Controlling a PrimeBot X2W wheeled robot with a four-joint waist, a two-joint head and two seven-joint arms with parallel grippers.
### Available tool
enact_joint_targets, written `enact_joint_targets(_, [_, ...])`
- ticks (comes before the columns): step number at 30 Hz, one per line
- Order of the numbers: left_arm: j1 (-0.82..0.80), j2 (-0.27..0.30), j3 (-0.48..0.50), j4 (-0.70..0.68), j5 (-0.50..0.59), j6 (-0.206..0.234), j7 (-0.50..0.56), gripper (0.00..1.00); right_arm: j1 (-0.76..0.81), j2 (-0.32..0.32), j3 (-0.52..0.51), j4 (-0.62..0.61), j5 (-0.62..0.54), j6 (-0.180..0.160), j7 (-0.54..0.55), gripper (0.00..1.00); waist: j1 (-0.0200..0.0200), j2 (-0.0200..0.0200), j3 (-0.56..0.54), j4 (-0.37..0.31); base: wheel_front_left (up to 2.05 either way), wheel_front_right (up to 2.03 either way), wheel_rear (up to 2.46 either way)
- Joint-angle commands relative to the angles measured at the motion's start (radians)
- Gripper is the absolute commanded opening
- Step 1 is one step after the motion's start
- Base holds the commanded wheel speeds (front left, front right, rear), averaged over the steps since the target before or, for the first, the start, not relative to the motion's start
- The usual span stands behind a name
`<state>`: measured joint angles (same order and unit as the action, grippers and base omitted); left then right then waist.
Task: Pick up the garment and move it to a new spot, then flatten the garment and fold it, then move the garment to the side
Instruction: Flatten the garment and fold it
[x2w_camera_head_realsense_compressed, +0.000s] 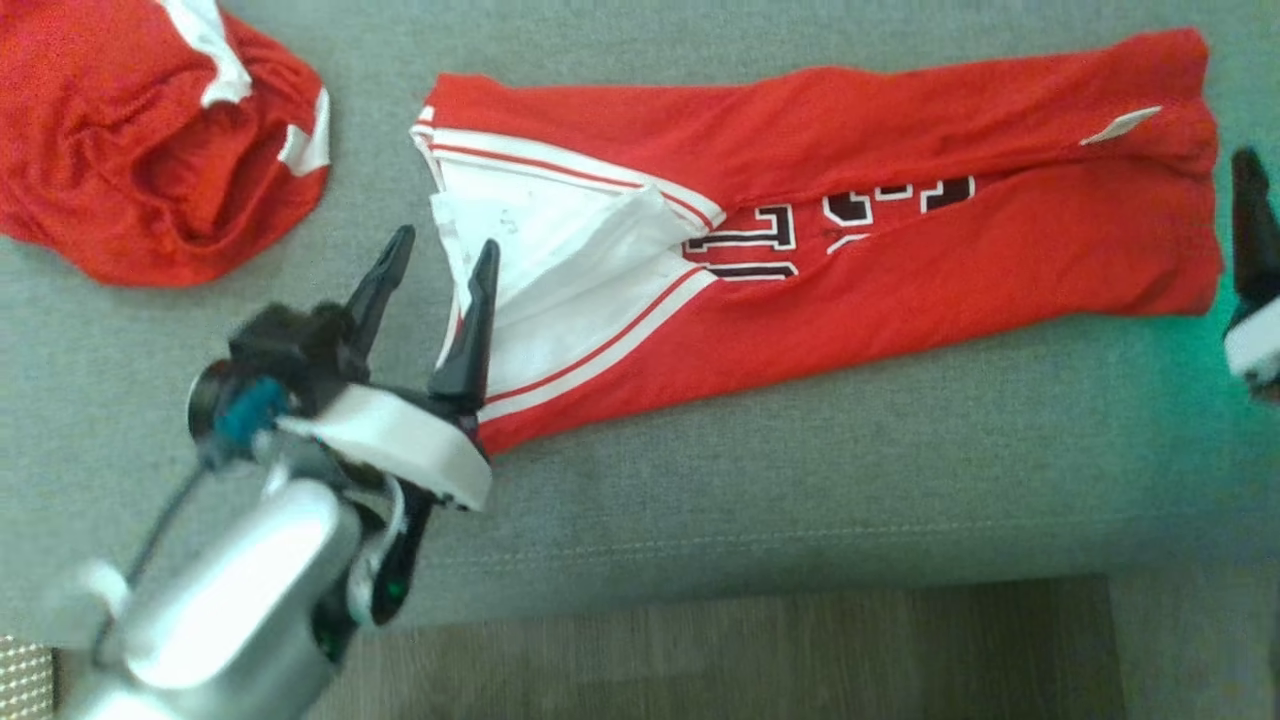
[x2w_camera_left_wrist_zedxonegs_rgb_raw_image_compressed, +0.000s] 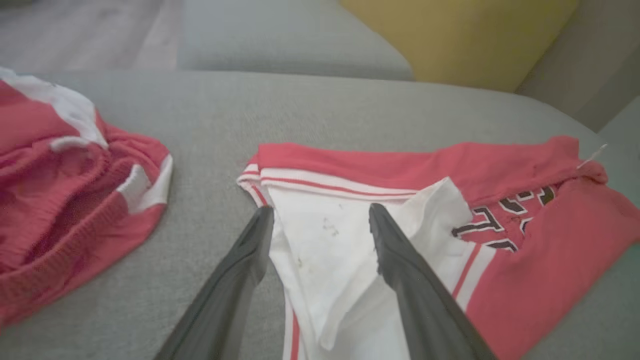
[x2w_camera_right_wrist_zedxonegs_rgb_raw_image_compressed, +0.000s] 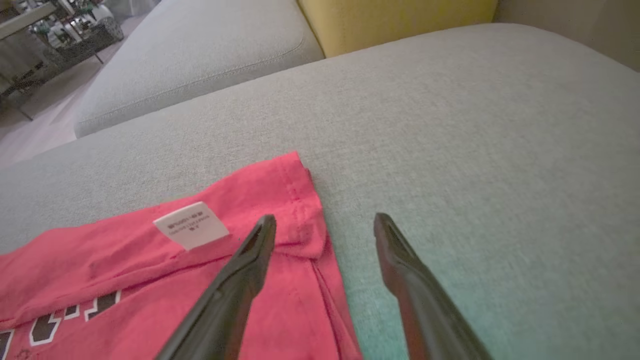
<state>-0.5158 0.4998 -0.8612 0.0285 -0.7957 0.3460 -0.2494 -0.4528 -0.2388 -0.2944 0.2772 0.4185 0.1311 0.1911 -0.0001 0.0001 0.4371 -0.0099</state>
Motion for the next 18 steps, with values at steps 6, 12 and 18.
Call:
enact_joint_targets(6, [0.173, -0.091, 0.194, -0.096, 0.285, 0.057, -0.012, 1.00, 0.045, 0.063, -0.087, -0.033, 0.001, 0.000, -0.064, 1.00, 0.0001, -0.0001, -0.064, 0.027, 0.00, 0.00, 0.00])
enact_joint_targets(12, [0.281, -0.171, 0.257, -0.127, 0.504, 0.071, -0.012, 1.00, -0.036, 0.063, -0.151, 0.090, -0.030, 0.000, -0.075, 1.00, 0.0001, -0.0001, -0.104, 0.070, 0.00, 0.00, 0.00])
enact_joint_targets(18, [0.329, -0.224, 0.265, -0.135, 0.595, 0.049, -0.012, 1.00, -0.133, 0.031, -0.205, 0.245, -0.090, 0.000, -0.045, 1.00, 0.0001, -0.0001, -0.109, 0.118, 0.00, 0.00, 0.00])
